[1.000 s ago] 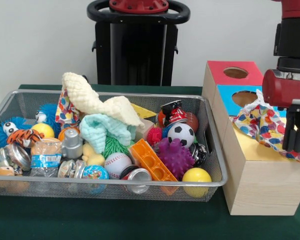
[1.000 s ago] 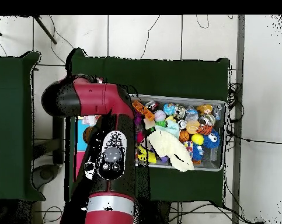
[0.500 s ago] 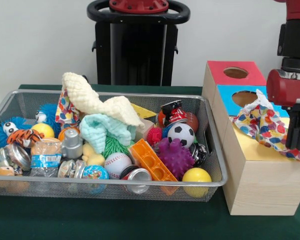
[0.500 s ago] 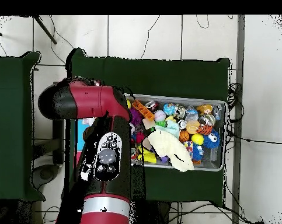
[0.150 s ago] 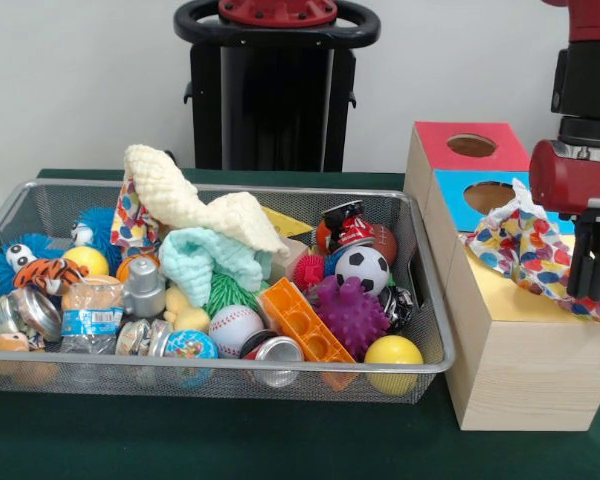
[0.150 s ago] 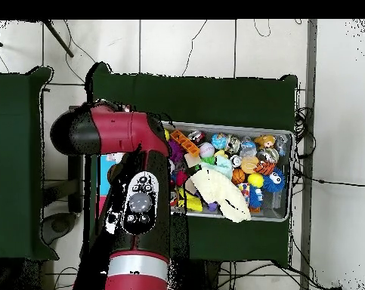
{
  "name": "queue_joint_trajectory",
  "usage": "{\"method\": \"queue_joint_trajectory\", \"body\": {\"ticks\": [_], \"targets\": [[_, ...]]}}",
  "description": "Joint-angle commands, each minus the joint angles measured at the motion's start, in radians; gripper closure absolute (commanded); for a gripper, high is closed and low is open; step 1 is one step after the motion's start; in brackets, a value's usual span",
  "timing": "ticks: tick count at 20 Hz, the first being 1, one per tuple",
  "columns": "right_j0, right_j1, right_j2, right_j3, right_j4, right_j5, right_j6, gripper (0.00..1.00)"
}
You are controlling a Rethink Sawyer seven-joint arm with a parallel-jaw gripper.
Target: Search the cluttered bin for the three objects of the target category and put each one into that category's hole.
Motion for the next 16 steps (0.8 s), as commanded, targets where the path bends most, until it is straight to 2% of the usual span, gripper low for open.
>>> {"method": "queue_joint_trajectory", "body": {"ticks": [1, 7, 16], "targets": [[-0.042, 0.038, 0.051, 0.095, -0.016, 0.096, 0.098, 1.0], [-0.025, 0.042, 0.02, 0.102, -0.025, 0.135, 0.111, 1.0], [-0.042, 0.039, 0.018, 0.137, -0.037, 0.187, 0.078, 1.0]]}}
